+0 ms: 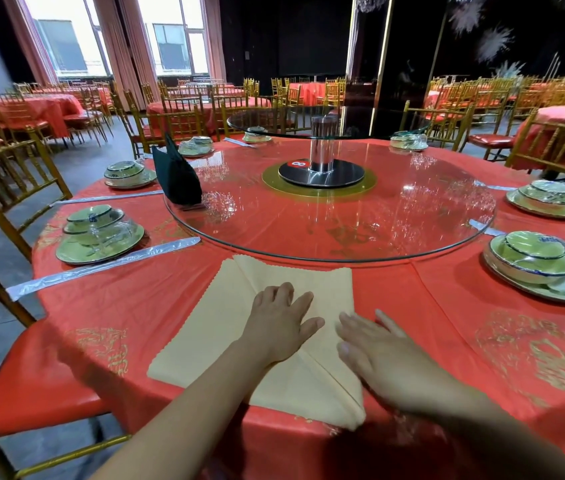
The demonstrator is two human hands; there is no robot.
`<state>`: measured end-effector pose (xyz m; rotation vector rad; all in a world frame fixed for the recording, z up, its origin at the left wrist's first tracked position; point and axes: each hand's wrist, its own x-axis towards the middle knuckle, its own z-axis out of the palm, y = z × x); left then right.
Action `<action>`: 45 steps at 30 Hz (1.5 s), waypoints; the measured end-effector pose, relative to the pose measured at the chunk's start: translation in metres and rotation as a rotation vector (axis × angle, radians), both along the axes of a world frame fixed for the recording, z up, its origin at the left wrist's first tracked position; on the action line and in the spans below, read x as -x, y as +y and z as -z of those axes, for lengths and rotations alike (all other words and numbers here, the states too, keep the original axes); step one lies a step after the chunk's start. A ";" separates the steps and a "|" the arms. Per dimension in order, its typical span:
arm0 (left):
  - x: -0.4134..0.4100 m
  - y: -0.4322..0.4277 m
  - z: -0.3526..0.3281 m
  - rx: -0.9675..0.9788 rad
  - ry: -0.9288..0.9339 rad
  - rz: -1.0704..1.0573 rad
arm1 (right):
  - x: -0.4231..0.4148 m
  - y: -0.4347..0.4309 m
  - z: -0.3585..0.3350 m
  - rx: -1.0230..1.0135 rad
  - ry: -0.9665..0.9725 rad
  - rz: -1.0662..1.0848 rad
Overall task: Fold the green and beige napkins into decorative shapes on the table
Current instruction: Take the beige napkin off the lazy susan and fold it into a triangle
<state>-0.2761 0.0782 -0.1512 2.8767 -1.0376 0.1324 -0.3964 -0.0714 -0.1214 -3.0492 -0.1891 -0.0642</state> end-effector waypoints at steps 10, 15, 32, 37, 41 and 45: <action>-0.002 0.001 0.003 0.044 0.001 0.016 | -0.096 -0.015 0.020 -0.057 0.182 0.179; 0.002 0.000 -0.002 0.029 0.031 0.017 | -0.104 -0.024 0.017 -0.038 0.191 0.277; -0.052 0.028 -0.018 0.345 -0.052 -0.170 | -0.047 0.026 0.025 -0.009 -0.047 0.020; -0.077 0.045 -0.010 0.124 -0.084 -0.237 | -0.053 0.025 0.037 0.105 -0.074 0.069; -0.081 0.046 -0.006 0.089 -0.092 -0.258 | -0.052 0.026 0.041 0.106 -0.121 0.061; -0.080 0.041 -0.005 0.026 -0.146 -0.289 | -0.053 0.027 0.042 0.146 -0.076 0.075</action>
